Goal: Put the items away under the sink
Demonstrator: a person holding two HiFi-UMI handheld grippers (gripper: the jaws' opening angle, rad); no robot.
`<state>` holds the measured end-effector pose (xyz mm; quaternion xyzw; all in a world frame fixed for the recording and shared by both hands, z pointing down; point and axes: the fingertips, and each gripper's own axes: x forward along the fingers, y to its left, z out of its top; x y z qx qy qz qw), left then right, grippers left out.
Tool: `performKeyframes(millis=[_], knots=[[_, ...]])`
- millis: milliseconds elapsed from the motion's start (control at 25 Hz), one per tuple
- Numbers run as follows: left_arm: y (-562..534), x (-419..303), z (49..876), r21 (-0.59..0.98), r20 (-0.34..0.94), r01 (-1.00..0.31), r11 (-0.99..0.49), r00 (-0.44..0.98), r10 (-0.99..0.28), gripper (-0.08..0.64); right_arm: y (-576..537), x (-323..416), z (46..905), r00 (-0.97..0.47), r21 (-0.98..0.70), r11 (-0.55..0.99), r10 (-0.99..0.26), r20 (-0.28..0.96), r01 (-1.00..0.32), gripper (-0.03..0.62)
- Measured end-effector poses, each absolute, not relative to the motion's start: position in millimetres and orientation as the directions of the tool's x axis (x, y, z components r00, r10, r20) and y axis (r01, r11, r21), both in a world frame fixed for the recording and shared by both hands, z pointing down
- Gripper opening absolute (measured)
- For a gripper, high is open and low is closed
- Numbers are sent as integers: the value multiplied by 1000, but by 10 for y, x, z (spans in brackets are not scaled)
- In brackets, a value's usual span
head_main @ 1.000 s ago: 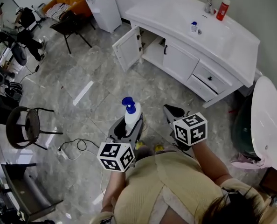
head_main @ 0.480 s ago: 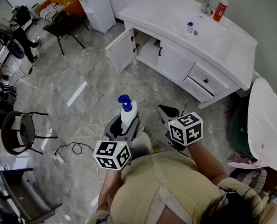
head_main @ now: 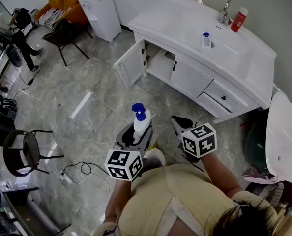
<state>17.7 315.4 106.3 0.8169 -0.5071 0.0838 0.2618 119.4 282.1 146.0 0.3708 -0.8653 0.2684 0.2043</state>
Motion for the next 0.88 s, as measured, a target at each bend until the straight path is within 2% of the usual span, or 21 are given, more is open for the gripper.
performKeyframes(millis=[880], knots=[[2014,-644,1180,389,400,-841,-375,521,-754,266,1785,424,1565,-597,-308,537,-528,603,-786,25]])
